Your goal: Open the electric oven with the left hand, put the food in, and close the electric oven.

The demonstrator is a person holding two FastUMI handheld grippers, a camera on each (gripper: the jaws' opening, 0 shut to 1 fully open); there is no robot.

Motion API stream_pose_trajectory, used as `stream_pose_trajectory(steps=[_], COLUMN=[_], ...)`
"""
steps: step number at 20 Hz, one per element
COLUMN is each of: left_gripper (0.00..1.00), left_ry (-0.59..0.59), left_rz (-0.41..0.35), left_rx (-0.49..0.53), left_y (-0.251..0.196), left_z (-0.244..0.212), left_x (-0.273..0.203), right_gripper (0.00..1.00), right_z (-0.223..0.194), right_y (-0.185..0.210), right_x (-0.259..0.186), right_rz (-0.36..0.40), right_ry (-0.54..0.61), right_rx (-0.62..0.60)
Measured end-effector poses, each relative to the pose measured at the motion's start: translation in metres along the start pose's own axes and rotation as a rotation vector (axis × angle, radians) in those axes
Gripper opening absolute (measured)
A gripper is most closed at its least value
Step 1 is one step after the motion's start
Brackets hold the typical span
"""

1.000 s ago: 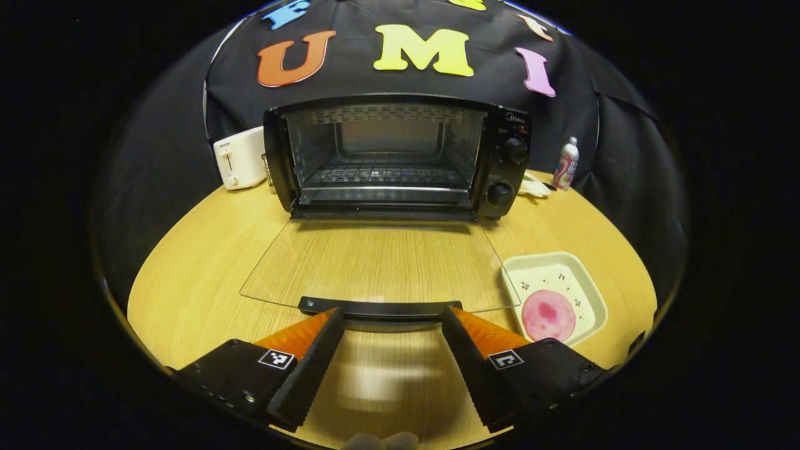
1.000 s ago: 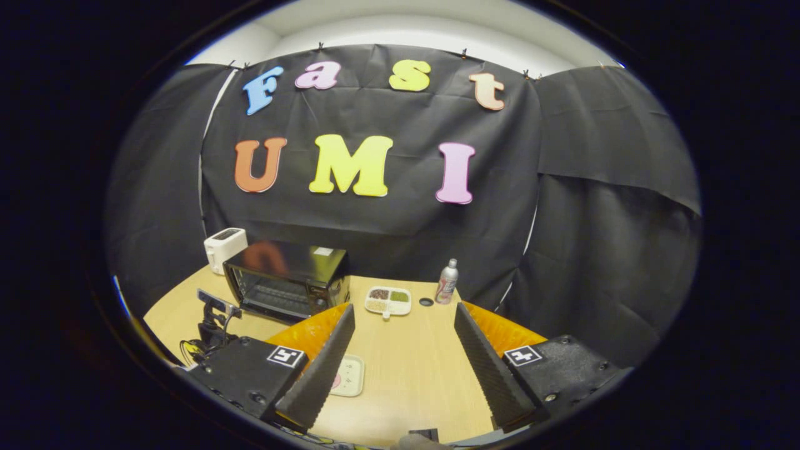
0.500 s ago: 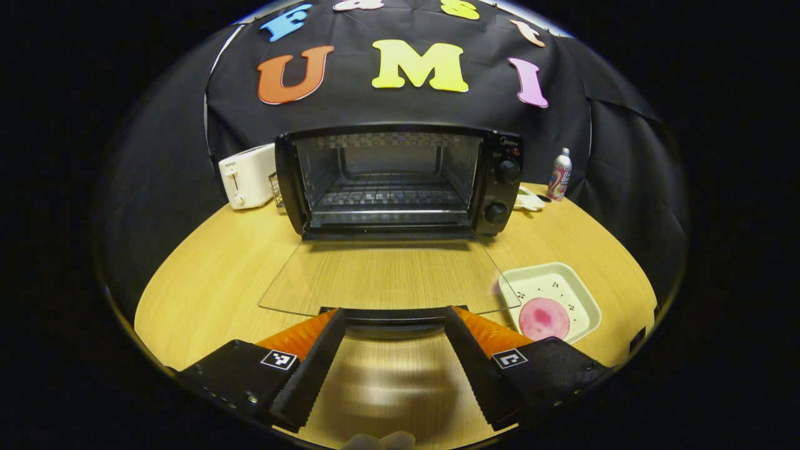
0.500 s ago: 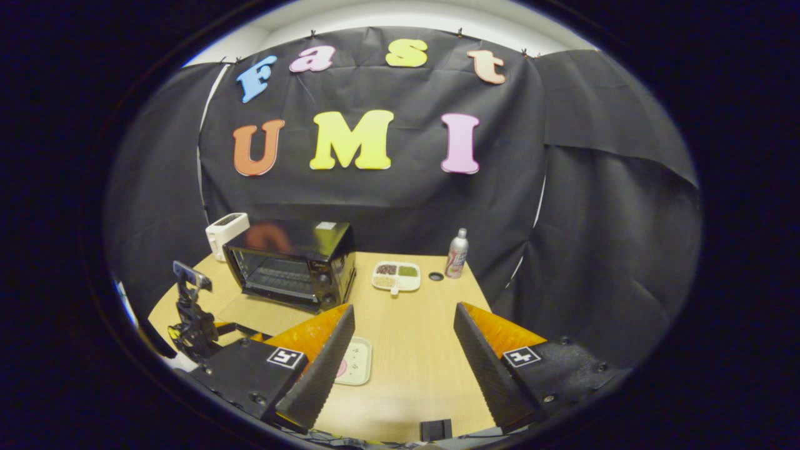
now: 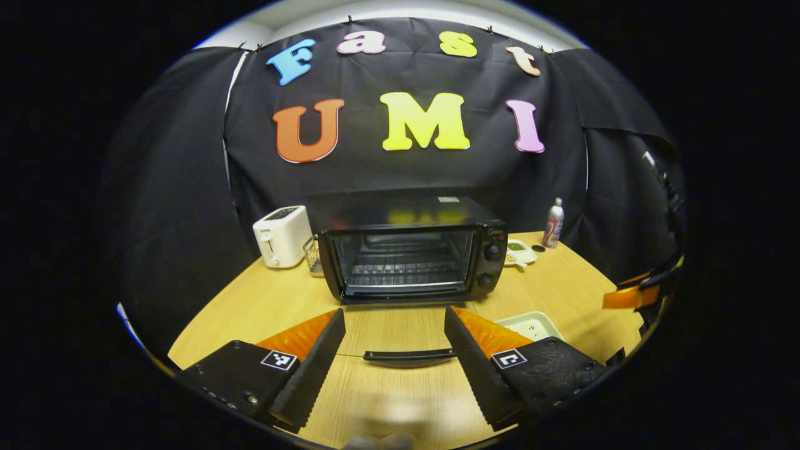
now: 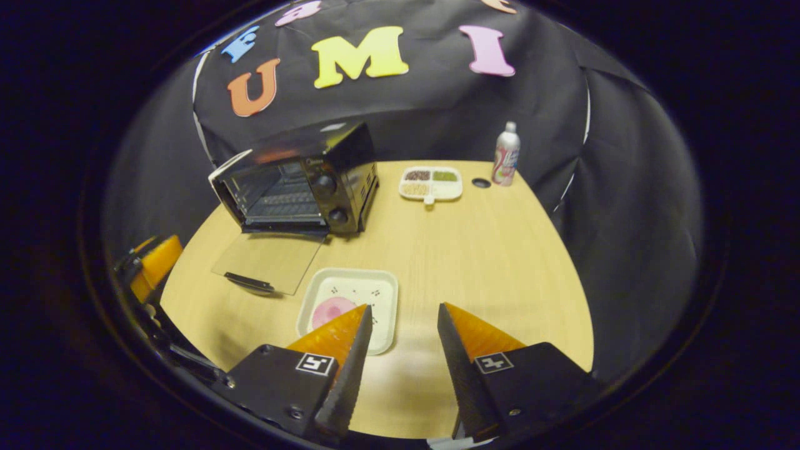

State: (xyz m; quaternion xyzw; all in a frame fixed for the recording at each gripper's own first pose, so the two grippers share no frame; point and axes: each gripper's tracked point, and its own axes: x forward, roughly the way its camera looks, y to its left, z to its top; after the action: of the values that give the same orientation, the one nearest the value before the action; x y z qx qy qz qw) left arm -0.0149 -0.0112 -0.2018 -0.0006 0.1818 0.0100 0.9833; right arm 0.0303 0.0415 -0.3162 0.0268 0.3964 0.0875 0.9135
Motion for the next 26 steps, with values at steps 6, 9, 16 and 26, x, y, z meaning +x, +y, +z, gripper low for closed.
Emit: stream_pose_trajectory(steps=[6, 9, 16, 26], left_gripper=[0.97, 0.97, 0.97, 0.97], left_ry=[-0.021, -0.018, -0.033, -0.049], left_rz=[0.116, 0.179, 0.217, 0.117], left_rx=[-0.033, -0.051, -0.065, -0.124], left_y=[0.006, 0.011, 0.021, 0.047], left_z=[0.034, 0.037, 0.041, 0.024], left_x=[-0.026, -0.036, -0.044, -0.035], right_gripper=[0.48, 0.41, 0.19, 0.07], right_z=[-0.018, -0.026, -0.035, -0.031], right_y=[0.002, -0.001, -0.001, 0.002], right_x=[0.077, 0.098, 0.106, 0.11], right_rz=[0.097, 0.101, 0.044, -0.043], right_ry=[0.195, 0.293, 0.434, 0.643], right_rx=[0.026, 0.01, 0.001, 0.052])
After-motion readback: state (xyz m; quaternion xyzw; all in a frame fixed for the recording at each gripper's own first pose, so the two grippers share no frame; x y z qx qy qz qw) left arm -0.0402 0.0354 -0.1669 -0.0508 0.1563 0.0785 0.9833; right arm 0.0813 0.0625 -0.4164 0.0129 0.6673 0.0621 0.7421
